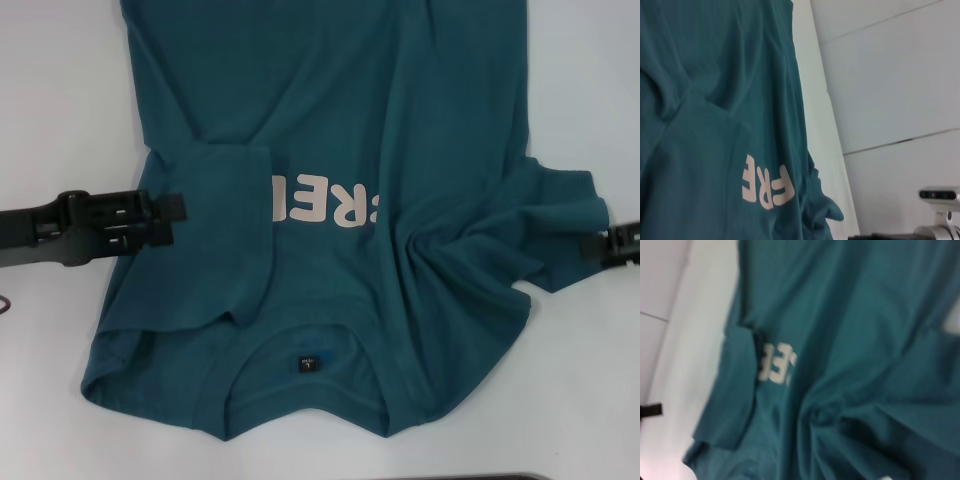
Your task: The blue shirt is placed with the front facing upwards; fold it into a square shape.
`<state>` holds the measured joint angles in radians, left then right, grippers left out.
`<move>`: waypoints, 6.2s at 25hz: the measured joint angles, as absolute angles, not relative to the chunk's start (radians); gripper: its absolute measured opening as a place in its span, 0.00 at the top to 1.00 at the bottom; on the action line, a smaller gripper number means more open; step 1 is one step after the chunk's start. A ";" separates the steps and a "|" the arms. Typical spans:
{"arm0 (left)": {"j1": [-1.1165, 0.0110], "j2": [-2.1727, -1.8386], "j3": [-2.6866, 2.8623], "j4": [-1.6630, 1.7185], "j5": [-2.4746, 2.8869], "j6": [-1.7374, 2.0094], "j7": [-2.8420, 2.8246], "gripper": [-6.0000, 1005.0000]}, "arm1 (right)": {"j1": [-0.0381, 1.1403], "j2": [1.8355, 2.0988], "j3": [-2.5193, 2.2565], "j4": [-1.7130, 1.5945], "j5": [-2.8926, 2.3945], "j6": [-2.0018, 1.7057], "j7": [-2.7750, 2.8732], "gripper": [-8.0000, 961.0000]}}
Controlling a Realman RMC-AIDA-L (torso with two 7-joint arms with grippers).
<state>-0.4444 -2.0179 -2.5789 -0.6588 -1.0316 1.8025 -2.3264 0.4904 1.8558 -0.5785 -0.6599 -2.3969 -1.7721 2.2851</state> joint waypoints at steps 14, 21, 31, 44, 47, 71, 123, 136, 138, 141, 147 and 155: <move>-0.456 -2.018 -2.588 -0.660 -1.040 1.777 -2.348 0.31 | 0.480 1.846 -0.537 -0.753 -2.451 -1.758 2.329 0.22; -0.454 -2.017 -2.593 -0.659 -1.040 1.761 -2.351 0.31 | 0.477 1.854 -0.519 -0.762 -2.452 -1.701 2.357 0.22; -0.456 -2.017 -2.594 -0.658 -1.040 1.753 -2.352 0.31 | 0.487 1.884 -0.523 -0.752 -2.453 -1.643 2.390 0.22; -0.449 -2.018 -2.594 -0.655 -1.038 1.726 -2.352 0.31 | 0.507 1.884 -0.522 -0.676 -2.454 -1.568 2.549 0.22; -0.449 -2.018 -2.594 -0.655 -1.036 1.723 -2.351 0.31 | 0.514 1.881 -0.522 -0.652 -2.453 -1.545 2.576 0.22; -0.448 -2.020 -2.593 -0.655 -1.032 1.708 -2.346 0.31 | 0.555 1.879 -0.500 -0.593 -2.431 -1.497 2.588 0.22; -0.446 -2.028 -2.589 -0.653 -1.032 1.711 -2.355 0.31 | 0.595 1.892 -0.583 -0.657 -2.440 -1.576 2.412 0.22; -0.449 -2.029 -2.588 -0.653 -1.032 1.712 -2.363 0.31 | 0.579 1.917 -0.582 -0.749 -2.441 -1.600 2.403 0.22; -0.449 -2.029 -2.588 -0.653 -1.032 1.711 -2.363 0.31 | 0.580 1.917 -0.587 -0.750 -2.446 -1.599 2.402 0.22; -0.449 -2.029 -2.587 -0.653 -1.032 1.710 -2.364 0.31 | 0.586 1.917 -0.597 -0.750 -2.474 -1.596 2.402 0.22; -0.449 -2.030 -2.586 -0.653 -1.032 1.709 -2.365 0.31 | 0.596 1.918 -0.606 -0.753 -2.504 -1.568 2.392 0.22; -0.447 -2.031 -2.586 -0.654 -1.032 1.707 -2.367 0.31 | 0.608 1.926 -0.606 -0.753 -2.502 -1.546 2.376 0.22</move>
<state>-0.4465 -2.0310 -2.5862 -0.6535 -1.0324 1.7072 -2.3669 0.6075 1.9264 -0.6060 -0.7531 -2.5016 -1.5458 2.3758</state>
